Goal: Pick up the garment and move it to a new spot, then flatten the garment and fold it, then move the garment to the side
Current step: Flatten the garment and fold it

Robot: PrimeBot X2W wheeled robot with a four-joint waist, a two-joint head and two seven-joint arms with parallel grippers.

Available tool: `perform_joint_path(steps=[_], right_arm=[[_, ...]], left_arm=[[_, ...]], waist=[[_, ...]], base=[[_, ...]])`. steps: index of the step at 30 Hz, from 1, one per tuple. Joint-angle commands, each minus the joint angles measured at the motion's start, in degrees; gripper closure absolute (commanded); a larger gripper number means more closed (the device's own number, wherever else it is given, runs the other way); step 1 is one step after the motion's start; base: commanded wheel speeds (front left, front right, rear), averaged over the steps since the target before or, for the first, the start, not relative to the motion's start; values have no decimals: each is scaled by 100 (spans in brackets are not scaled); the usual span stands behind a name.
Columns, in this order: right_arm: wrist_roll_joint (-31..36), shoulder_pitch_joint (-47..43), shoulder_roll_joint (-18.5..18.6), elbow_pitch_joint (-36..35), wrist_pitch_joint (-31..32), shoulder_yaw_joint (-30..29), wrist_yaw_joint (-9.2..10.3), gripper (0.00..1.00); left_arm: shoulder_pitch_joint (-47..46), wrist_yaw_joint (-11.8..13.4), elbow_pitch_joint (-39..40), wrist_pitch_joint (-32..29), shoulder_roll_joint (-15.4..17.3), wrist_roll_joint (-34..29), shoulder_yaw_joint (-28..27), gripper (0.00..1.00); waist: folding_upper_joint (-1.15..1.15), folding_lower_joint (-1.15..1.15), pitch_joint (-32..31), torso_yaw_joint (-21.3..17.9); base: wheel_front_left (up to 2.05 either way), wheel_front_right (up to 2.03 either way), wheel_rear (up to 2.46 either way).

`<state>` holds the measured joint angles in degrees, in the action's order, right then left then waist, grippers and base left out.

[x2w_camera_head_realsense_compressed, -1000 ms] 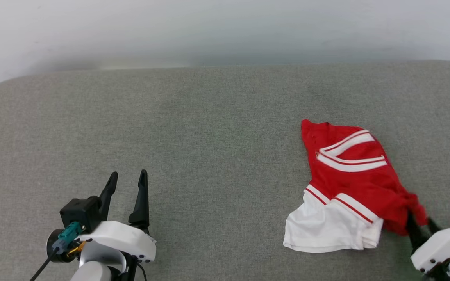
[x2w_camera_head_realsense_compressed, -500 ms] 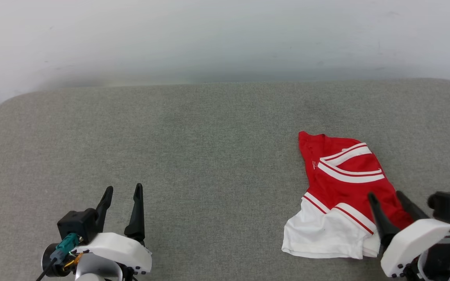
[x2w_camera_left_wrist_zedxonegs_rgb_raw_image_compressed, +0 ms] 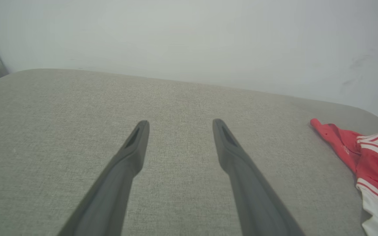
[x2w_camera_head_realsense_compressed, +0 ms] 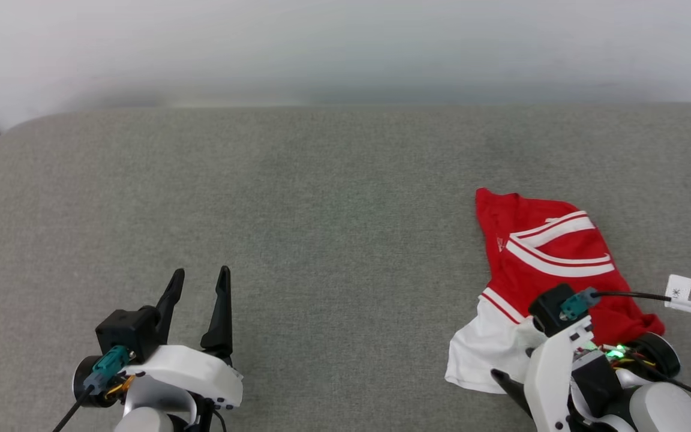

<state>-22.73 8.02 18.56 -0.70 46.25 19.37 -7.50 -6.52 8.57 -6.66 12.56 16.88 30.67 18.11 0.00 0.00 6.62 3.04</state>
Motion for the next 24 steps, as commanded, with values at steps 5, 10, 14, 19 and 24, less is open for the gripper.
perform_joint_path(steps=[5,10,14,19,24], right_arm=[[-78,124,43,750,119,68,2,0],[-174,49,-98,1390,132,123,4,0],[-397,140,-387,1496,-46,104,-7,100],[-461,531,-723,1250,-650,-95,-1,100],[-505,873,-1246,1159,-1158,-15,1,100]], left_arm=[[-144,-36,-36,68,-51,-8,13,0],[-173,-26,-88,108,-63,9,-17,0],[-201,-44,-132,123,-54,19,-19,0],[-226,-43,-156,135,-60,2,21,0],[-270,-72,-163,101,-76,-5,97,0]], waist=[[0,0,226,193],[0,0,305,182],[0,0,296,114],[0,0,202,31],[0,0,168,21]], base=[[0,0,0],[0,0,0],[0,0,0],[0,0,0],[0,0,0]])
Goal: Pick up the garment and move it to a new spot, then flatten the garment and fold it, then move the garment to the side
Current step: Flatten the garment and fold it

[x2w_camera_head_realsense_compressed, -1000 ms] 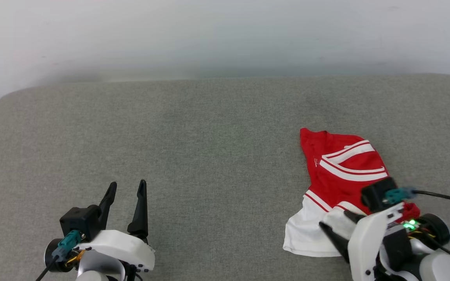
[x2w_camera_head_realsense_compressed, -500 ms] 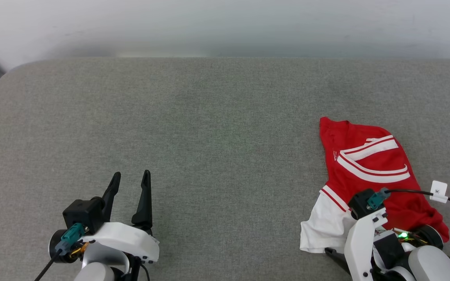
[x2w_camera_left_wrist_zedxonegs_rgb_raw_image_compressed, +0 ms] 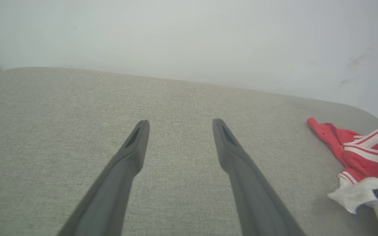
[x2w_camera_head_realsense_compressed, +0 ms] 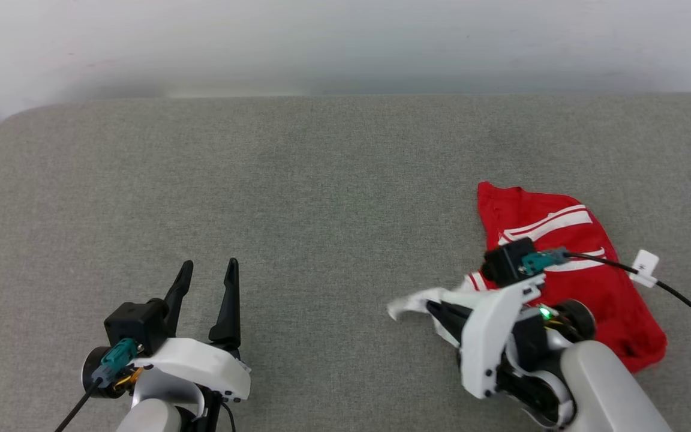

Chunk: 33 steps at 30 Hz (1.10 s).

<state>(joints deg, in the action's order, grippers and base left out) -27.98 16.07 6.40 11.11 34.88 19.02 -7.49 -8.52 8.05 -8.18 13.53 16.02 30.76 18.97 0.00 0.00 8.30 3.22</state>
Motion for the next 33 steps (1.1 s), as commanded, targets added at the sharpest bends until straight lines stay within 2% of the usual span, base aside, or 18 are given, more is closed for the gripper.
perform_joint_path(steps=[1,5,12,13,14,15,18,25,30,33], right_arm=[[-8,156,-110,-19,-97,92,0,100],[-331,379,-302,42,-376,542,0,100],[-773,292,-358,621,-602,1432,0,100],[-794,278,-357,725,-658,1513,0,75],[-830,279,-352,828,-733,1564,0,13],[-837,306,-354,891,-824,1623,0,0],[-772,407,-358,934,-1183,1680,0,0],[-572,353,-354,358,-2028,1509,0,0],[3,168,-351,-144,-2818,804,1,0],[375,-14,-341,-344,-3072,241,0,0]], left_arm=[[-84,-26,-13,-1,5,-14,21,0],[-101,-33,-37,5,7,-1,41,0],[-138,-67,-106,25,-36,33,79,0],[-135,-69,-120,33,-47,45,80,0],[-134,-74,-132,42,-53,47,81,0],[-133,-76,-143,49,-59,53,79,0],[-108,-67,-183,57,-49,40,78,0],[-13,-11,-248,73,-23,50,56,0],[74,32,-224,72,8,63,48,0],[132,64,-192,61,27,67,44,0]], waist=[[0,0,6,8],[0,0,48,46],[0,0,143,183],[0,0,150,191],[0,0,155,199],[0,0,163,202],[0,0,147,182],[0,0,-72,30],[0,0,-242,-64],[0,0,-328,-114]], base=[[0,0,0],[0,0,0],[0,0,0],[0,0,0],[0,0,0],[0,0,0],[0,0,0],[0,0,0],[0,0,0],[0,0,0]])
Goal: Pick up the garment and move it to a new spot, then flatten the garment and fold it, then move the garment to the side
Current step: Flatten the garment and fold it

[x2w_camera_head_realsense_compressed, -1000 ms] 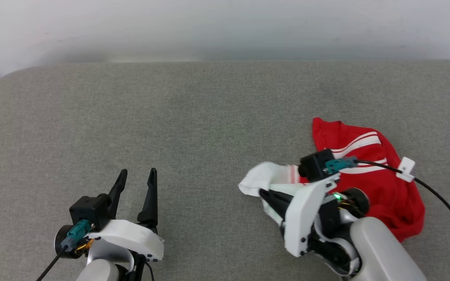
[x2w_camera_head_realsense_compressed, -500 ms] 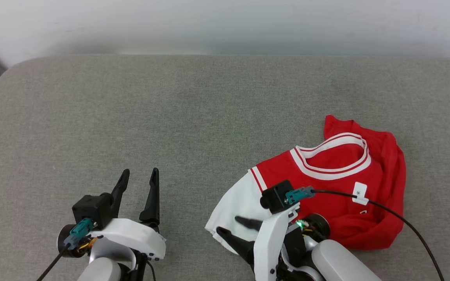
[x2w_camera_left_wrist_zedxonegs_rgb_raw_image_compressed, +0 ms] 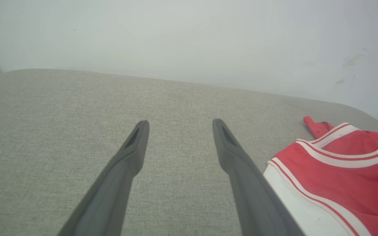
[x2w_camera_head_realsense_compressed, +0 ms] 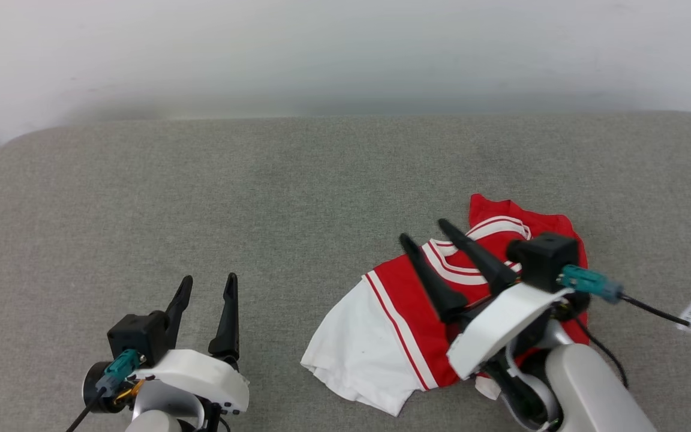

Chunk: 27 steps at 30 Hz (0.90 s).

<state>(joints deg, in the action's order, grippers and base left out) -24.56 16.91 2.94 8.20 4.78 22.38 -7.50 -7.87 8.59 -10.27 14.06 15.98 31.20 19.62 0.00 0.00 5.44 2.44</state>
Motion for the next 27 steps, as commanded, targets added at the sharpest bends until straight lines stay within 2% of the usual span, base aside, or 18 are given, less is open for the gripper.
perform_joint_path(steps=[1,6,7,10,14,19,22,24,25,27], right_arm=[[165,-147,9,-116,-111,-318,2,0],[696,-521,53,-447,-164,-1499,1,0],[696,-521,53,-447,-164,-1499,1,0],[936,-764,85,-701,-91,-2138,1,0],[1192,-1155,92,-1052,104,-2652,1,0],[1296,-1618,54,-1437,388,-2729,2,0],[1248,-1809,30,-1597,495,-2628,2,0],[1200,-1877,25,-1667,541,-2565,2,0],[1192,-1941,19,-1714,593,-2506,2,0],[1177,-1962,14,-1748,619,-2443,2,0]], left_arm=[[74,31,30,5,37,27,-27,0],[195,91,103,-1,88,32,-49,0],[195,91,103,-1,88,32,-49,0],[259,113,150,-23,116,30,-50,0],[312,177,225,-68,163,31,-56,0],[411,262,332,-123,254,56,-113,0],[263,210,460,-307,381,-50,-10,0],[151,146,550,-560,429,7,54,0],[45,29,594,-1048,488,83,222,0],[-123,-95,655,-1564,554,200,363,0]], waist=[[0,0,-61,-51],[0,0,-135,-130],[0,0,-135,-130],[0,0,-175,-166],[0,0,-238,-216],[0,0,-350,-385],[0,0,-362,-491],[0,0,-350,-548],[0,0,-335,-600],[0,0,-306,-643]], base=[[0,0,0],[0,0,0],[0,0,0],[0,0,0],[0,0,0],[0,0,0],[0,0,0],[0,0,0],[0,0,0],[0,0,0]])
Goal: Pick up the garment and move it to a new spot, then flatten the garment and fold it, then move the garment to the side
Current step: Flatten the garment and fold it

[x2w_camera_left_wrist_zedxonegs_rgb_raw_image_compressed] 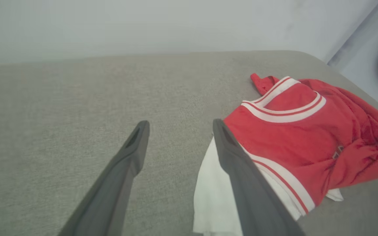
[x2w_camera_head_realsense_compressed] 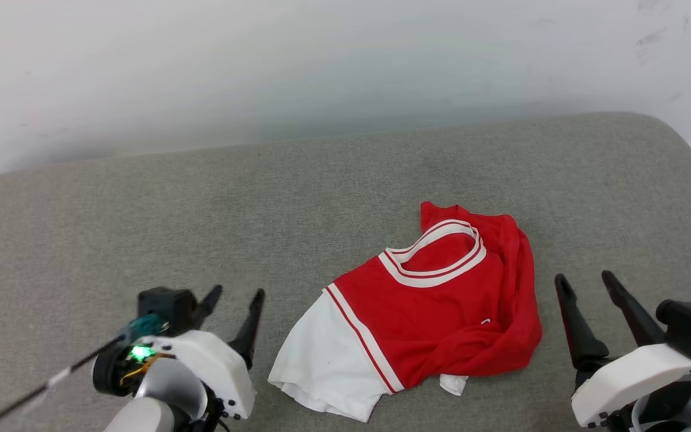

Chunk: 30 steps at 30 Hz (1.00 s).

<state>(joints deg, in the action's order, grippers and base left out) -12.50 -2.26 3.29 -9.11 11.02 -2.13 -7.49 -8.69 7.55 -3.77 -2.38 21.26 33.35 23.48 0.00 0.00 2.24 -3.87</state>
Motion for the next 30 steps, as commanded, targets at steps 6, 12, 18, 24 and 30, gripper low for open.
perform_joint_path(steps=[6,12,18,24,30], right_arm=[[-97,-71,-33,-66,56,203,1,0],[-191,9,-45,27,49,284,1,0],[-288,132,-47,110,-7,285,0,0],[-416,188,-48,210,-100,263,1,0],[-477,155,-48,281,-148,91,0,0]], left_arm=[[-283,-248,-34,-1584,172,363,477,0],[-356,-239,-136,-2732,275,601,806,0],[-416,-302,-343,-3368,316,642,1087,0],[-479,-390,-446,-3489,227,728,1167,100],[-614,-241,-271,-2883,383,592,794,100]], waist=[[0,0,176,-135],[0,0,440,-188],[0,0,622,-236],[0,0,670,-290],[0,0,600,-225]], base=[[0,0,0],[0,0,0],[0,0,0],[0,0,0],[0,0,0]])
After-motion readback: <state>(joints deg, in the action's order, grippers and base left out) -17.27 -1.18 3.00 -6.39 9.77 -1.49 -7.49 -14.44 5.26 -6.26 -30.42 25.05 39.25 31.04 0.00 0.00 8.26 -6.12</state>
